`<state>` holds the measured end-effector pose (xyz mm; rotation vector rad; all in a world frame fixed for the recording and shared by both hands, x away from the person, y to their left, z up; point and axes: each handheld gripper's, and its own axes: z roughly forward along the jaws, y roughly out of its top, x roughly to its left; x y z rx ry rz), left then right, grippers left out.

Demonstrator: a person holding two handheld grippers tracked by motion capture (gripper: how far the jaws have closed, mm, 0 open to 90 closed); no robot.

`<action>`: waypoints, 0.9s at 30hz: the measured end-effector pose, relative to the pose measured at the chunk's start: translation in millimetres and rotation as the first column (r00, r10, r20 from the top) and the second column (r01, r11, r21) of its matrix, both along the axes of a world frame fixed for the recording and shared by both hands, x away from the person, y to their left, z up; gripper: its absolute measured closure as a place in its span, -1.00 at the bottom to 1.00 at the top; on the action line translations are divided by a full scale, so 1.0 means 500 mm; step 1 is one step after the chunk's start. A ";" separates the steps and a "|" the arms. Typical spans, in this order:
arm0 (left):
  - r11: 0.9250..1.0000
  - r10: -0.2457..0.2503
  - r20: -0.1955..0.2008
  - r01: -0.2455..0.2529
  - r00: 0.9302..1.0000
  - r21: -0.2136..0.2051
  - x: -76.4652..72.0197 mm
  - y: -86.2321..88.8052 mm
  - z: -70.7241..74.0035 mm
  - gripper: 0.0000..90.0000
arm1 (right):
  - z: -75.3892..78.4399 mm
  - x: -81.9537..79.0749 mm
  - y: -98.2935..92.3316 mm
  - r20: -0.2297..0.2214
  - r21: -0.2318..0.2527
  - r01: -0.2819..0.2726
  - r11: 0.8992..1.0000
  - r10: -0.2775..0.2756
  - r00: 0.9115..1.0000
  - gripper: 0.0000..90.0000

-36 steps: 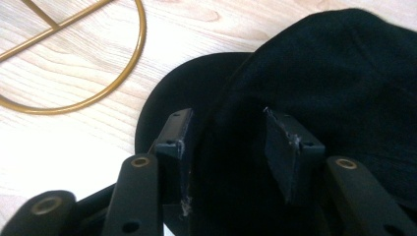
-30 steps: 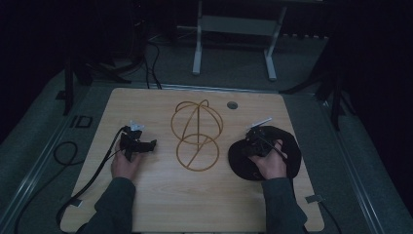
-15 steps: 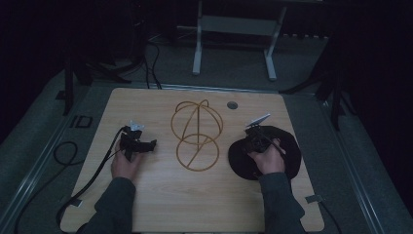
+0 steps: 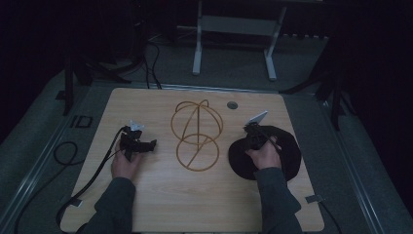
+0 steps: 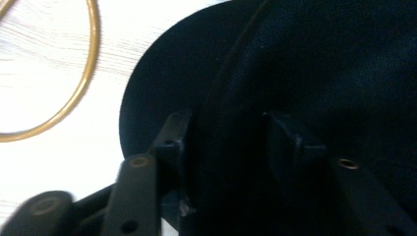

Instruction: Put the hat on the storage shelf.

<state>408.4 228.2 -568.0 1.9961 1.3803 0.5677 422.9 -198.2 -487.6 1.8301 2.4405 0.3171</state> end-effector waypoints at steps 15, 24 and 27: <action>1.000 0.000 0.000 0.000 1.000 0.000 0.000 0.000 0.000 -0.70 | 0.008 0.010 -0.015 -0.051 0.033 -0.075 0.997 0.077 0.996 0.73; 1.000 0.000 0.000 0.000 1.000 0.000 0.000 0.000 0.000 -0.70 | 0.020 0.004 -0.016 -0.050 -0.031 -0.187 0.982 0.185 0.981 0.74; 1.000 0.000 0.000 0.000 1.000 0.000 0.000 0.000 0.000 -0.70 | 0.021 0.001 -0.016 -0.051 -0.047 -0.209 0.977 0.207 0.977 0.74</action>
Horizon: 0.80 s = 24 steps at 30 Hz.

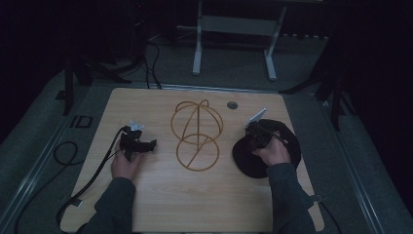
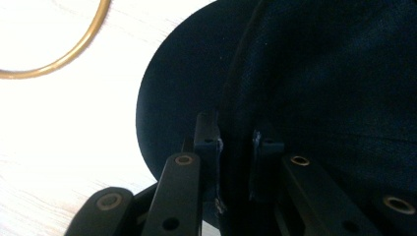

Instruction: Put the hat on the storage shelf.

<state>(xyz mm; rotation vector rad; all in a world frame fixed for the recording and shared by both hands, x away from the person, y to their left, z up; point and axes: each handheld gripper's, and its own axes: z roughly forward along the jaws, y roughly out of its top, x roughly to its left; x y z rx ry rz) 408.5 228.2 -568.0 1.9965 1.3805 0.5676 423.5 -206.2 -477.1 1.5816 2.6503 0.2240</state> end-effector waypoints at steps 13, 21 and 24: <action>1.000 0.000 0.000 0.000 1.000 0.000 0.000 0.000 0.000 -0.70 | 0.031 -0.007 0.012 0.023 -0.034 -0.081 0.996 0.082 0.996 0.74; 1.000 -0.003 -0.003 0.003 1.000 0.002 0.000 0.000 0.000 -0.70 | 0.039 -0.008 0.017 0.029 -0.053 -0.121 0.991 0.122 0.992 0.74; 1.000 -0.003 -0.002 0.003 1.000 0.002 0.000 0.000 0.000 -0.70 | 0.042 -0.009 0.017 0.037 -0.052 -0.120 0.991 0.122 0.992 0.74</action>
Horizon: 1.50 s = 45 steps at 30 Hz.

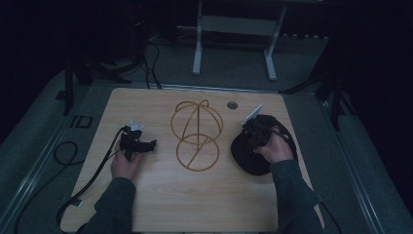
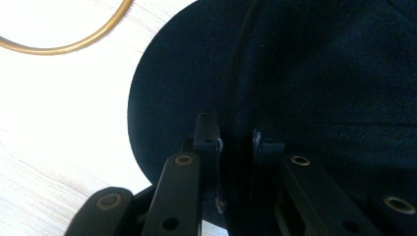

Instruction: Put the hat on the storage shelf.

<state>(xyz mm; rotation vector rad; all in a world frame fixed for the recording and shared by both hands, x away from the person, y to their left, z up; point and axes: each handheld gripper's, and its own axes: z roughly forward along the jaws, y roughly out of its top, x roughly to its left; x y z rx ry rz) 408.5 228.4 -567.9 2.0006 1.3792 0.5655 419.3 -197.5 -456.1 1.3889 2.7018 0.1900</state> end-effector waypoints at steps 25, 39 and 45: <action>1.000 0.003 0.001 -0.003 1.000 -0.002 0.000 -0.001 0.000 -0.70 | 0.050 -0.022 0.014 0.040 -0.064 -0.085 0.994 0.087 0.995 0.74; 1.000 0.003 0.001 -0.003 1.000 -0.003 0.000 -0.001 0.000 -0.70 | 0.072 -0.031 0.012 0.050 -0.065 -0.096 0.993 0.099 0.994 0.74; 1.000 0.003 0.001 -0.003 1.000 -0.003 0.000 -0.001 0.000 -0.70 | 0.088 -0.037 0.013 0.076 -0.058 -0.103 0.993 0.107 0.991 0.74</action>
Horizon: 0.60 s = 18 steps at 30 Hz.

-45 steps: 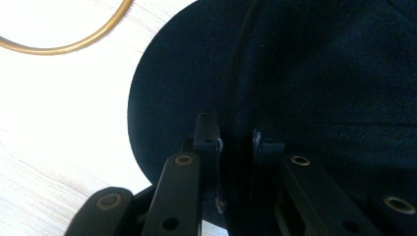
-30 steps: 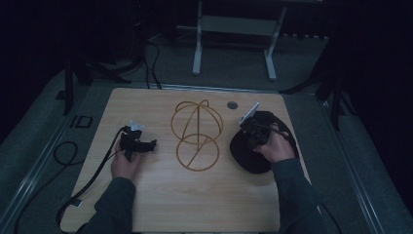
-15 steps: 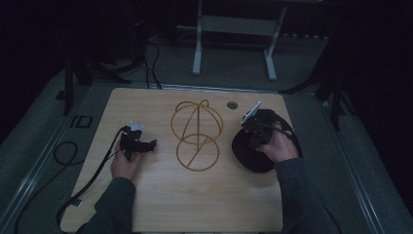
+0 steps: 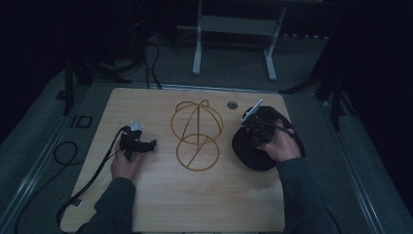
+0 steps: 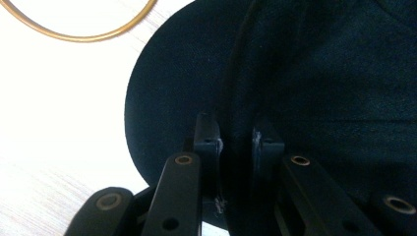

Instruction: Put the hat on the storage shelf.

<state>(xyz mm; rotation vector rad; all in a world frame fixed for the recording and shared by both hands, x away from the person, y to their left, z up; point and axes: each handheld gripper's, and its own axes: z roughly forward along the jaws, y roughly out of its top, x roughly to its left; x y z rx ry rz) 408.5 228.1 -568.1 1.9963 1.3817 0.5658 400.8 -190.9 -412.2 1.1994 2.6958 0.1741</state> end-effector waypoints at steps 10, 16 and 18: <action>1.000 -0.001 -0.002 0.001 1.000 0.001 0.000 0.000 0.000 -0.70 | 0.029 -0.007 -0.002 0.025 0.015 -0.009 1.000 0.009 1.000 0.75; 1.000 -0.001 -0.002 0.001 1.000 0.001 0.000 0.000 0.000 -0.70 | 0.038 -0.008 -0.003 0.018 0.024 -0.025 0.999 0.025 1.000 0.75; 1.000 -0.002 -0.003 0.002 1.000 0.003 0.000 0.000 0.000 -0.70 | 0.040 -0.008 -0.003 0.019 0.020 -0.027 0.999 0.027 0.999 0.75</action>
